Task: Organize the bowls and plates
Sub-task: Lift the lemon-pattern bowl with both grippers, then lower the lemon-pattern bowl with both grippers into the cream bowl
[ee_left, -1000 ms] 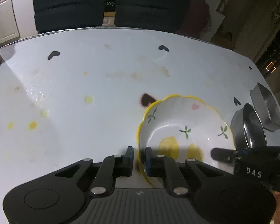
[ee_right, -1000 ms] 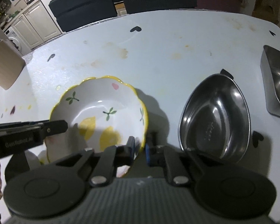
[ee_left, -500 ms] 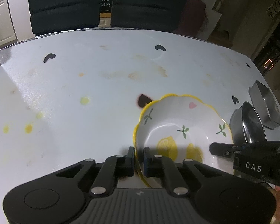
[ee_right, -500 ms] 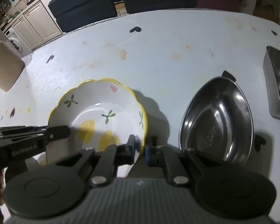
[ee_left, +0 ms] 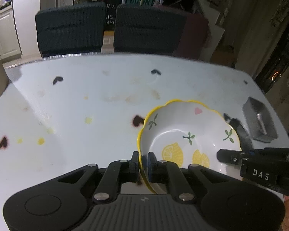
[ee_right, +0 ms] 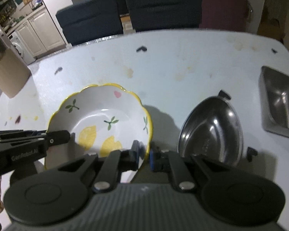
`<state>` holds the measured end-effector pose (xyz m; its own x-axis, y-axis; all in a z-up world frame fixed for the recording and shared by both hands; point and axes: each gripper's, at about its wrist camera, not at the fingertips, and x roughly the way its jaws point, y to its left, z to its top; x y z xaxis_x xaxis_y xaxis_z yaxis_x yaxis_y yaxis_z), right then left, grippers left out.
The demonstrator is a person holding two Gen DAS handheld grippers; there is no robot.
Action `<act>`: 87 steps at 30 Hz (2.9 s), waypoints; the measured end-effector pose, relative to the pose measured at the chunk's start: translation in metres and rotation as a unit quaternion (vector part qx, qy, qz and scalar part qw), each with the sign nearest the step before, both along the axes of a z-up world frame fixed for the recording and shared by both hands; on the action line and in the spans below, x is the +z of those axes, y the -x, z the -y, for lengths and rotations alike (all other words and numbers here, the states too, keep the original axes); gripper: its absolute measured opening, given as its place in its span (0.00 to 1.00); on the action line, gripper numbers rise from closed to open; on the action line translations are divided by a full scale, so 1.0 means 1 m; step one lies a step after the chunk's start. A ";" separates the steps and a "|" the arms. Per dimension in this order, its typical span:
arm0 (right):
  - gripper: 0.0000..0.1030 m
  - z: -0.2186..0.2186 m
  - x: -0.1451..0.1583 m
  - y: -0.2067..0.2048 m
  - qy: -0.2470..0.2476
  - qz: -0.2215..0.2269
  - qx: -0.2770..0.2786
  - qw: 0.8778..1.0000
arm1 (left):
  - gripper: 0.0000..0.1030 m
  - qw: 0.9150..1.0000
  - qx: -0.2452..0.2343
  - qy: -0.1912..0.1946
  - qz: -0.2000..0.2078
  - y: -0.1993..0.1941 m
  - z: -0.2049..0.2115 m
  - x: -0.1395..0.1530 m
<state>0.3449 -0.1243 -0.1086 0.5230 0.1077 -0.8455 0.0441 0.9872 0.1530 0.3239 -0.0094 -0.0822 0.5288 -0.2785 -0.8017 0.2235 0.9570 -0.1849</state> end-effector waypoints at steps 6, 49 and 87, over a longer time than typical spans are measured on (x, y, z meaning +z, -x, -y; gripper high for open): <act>0.12 0.008 0.027 0.028 -0.009 0.029 0.001 1.000 | 0.07 1.000 0.001 0.008 0.027 0.026 0.003 0.029; 0.09 0.061 0.052 0.179 -0.035 0.101 -0.030 0.994 | 0.07 0.994 -0.027 0.063 0.084 0.162 0.041 0.050; 0.09 0.051 0.003 0.177 0.030 0.016 0.016 0.999 | 0.07 0.998 -0.056 0.017 0.017 0.169 0.044 -0.016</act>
